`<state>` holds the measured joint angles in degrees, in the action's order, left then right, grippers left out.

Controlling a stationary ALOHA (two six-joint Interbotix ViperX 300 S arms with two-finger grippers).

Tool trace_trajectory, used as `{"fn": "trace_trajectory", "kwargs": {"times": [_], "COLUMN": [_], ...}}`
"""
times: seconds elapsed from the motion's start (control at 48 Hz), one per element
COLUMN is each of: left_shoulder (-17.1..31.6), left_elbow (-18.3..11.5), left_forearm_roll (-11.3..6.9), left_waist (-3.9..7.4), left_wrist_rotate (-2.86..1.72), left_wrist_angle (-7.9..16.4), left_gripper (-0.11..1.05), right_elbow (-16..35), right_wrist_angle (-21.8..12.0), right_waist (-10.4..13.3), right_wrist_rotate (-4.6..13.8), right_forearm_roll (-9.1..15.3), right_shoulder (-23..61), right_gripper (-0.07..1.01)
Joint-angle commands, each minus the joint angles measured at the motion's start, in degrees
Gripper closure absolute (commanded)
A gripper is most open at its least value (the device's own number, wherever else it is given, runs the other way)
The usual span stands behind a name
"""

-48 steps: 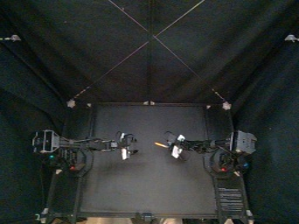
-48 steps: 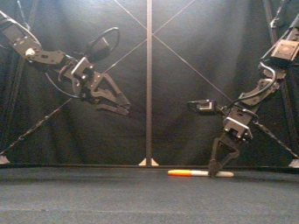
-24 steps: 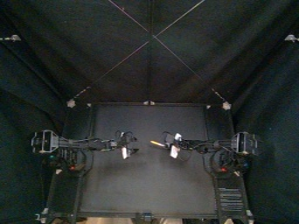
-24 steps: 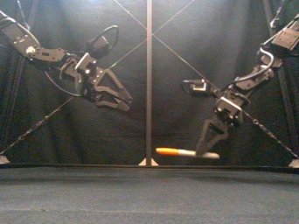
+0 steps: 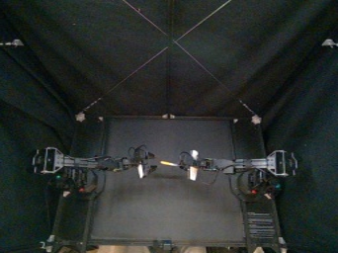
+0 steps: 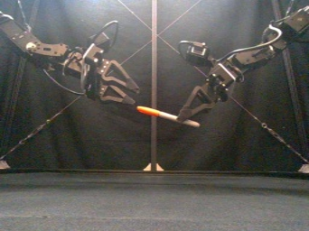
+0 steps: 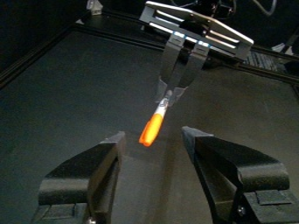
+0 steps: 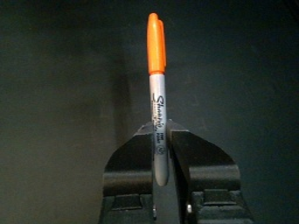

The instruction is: Uncap the pen

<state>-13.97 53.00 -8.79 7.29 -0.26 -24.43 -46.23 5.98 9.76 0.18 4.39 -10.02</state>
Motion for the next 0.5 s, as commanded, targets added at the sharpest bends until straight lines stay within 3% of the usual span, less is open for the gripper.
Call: {"fn": "trace_trajectory", "kwargs": {"times": [0.021, 0.083, 0.167, 0.312, 0.5], "left_shoulder": [-0.79, -0.62, -0.62, -0.62, -0.53], "left_elbow": [-1.49, -1.49, -1.49, -1.67, -1.67], "left_forearm_roll": [-0.09, -0.26, -0.7, -0.97, -0.97], "left_waist": [-0.53, -0.79, -1.14, -1.14, -1.23], "left_wrist_rotate": [0.0, -0.09, -0.53, -1.76, -1.93], "left_wrist_angle": [-0.97, -0.97, -1.05, -1.05, -1.05], "left_gripper": [0.05, 0.06, 0.06, 0.08, 0.15], "right_elbow": [2.37, 2.81, 3.34, 3.87, 3.87], "right_wrist_angle": [0.79, 0.79, 0.88, 1.67, 3.6], "right_waist": [-0.35, -0.44, -0.44, -0.53, -1.32], "right_wrist_rotate": [0.09, -0.18, -0.26, -0.18, -0.26], "right_forearm_roll": [0.26, 0.26, 0.35, 1.41, 2.37], "right_shoulder": [-0.79, -0.62, -0.53, -0.35, -0.26], "right_gripper": [0.54, 0.54, 0.54, 0.54, 0.54]}}
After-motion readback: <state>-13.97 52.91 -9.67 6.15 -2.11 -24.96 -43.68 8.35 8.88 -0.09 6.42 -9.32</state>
